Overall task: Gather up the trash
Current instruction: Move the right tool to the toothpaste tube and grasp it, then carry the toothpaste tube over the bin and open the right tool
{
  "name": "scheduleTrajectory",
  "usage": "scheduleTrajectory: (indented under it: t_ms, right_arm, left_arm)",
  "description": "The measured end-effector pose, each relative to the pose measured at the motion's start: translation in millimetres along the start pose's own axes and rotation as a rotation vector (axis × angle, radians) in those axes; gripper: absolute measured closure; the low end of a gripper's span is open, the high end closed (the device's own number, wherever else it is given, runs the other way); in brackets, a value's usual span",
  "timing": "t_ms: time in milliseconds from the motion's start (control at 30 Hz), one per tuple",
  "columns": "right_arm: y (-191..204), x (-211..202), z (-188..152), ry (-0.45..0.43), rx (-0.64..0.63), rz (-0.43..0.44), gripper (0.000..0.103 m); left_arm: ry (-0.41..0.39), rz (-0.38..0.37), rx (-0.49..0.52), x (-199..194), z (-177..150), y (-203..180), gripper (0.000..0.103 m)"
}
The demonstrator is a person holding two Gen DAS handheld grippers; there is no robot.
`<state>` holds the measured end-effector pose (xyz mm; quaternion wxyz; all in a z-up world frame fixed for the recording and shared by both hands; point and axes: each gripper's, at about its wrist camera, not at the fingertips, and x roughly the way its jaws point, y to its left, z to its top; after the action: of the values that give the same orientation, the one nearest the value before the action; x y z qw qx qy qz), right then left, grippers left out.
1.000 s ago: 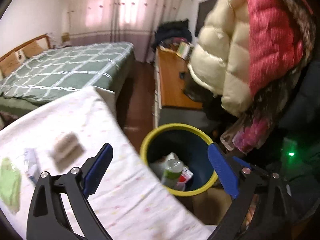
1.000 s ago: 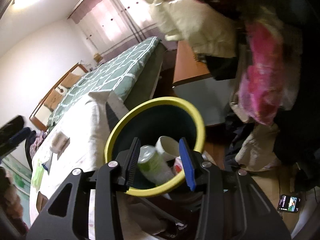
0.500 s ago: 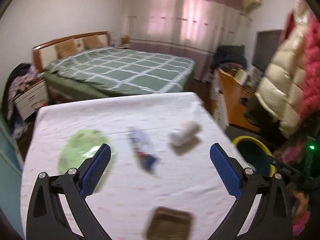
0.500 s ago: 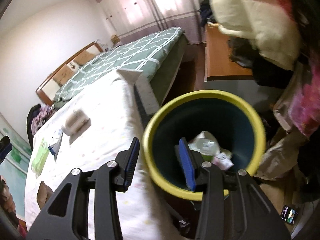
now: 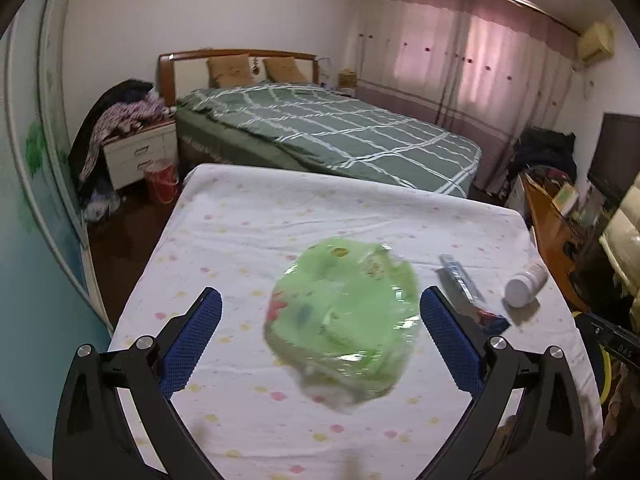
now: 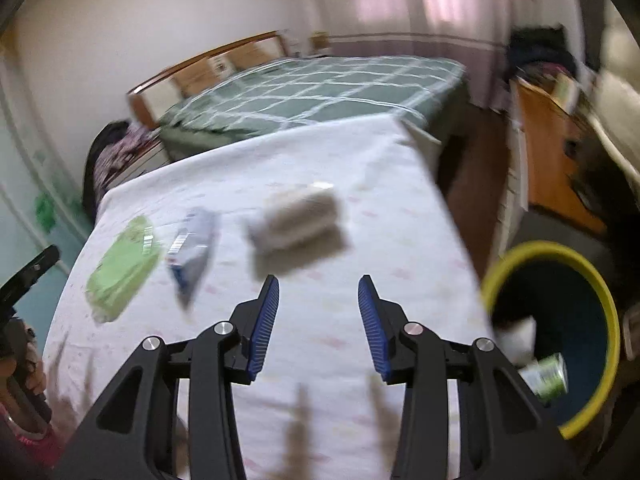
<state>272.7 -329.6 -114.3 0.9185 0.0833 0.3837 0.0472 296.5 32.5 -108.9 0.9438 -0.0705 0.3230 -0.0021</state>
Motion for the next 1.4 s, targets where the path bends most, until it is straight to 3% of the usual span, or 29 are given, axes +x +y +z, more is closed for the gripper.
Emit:
scheduleTrajectory:
  t_ms: [367,500,700,767,800,933,1233,1400]
  right_arm:
    - [112.0,68.0,42.8,0.113,-0.248,0.078,0.062]
    - [124.4,99.0,39.5,0.184,-0.273,0.044,0.056]
    - [123.5,123.6,29.7,0.250,-0.270,0.033,0.056]
    - [122.5,125.4,28.0,0.257,-0.268,0.031,0.067]
    - [122.8,126.1,27.6,0.258,-0.269,0.025,0.078]
    - [120.6,119.8,29.0,0.240,-0.269,0.022,0.096]
    - [102.3,60.2,29.2,0.111,-0.213,0.062,0.097]
    - [64.0,16.7,16.3,0.035,-0.116,0.056,0.097]
  left_arm:
    - [-0.013,0.029,-0.094,4.6,-7.7,21.0,0.005]
    - [-0.008,0.021,-0.108,3.8,-9.5,22.5,0.005]
    - [0.001,0.010,-0.088,4.3,-11.1,15.3,0.005]
    - [0.004,0.008,-0.082,4.8,-11.5,13.0,0.005]
    - [0.005,0.007,-0.081,4.8,-11.4,12.6,0.005]
    - [0.012,0.004,-0.079,6.6,-12.0,10.9,0.005]
    - [0.015,-0.005,-0.063,7.8,-13.3,4.5,0.005]
    - [0.015,-0.021,-0.029,6.8,-15.4,-5.2,0.005]
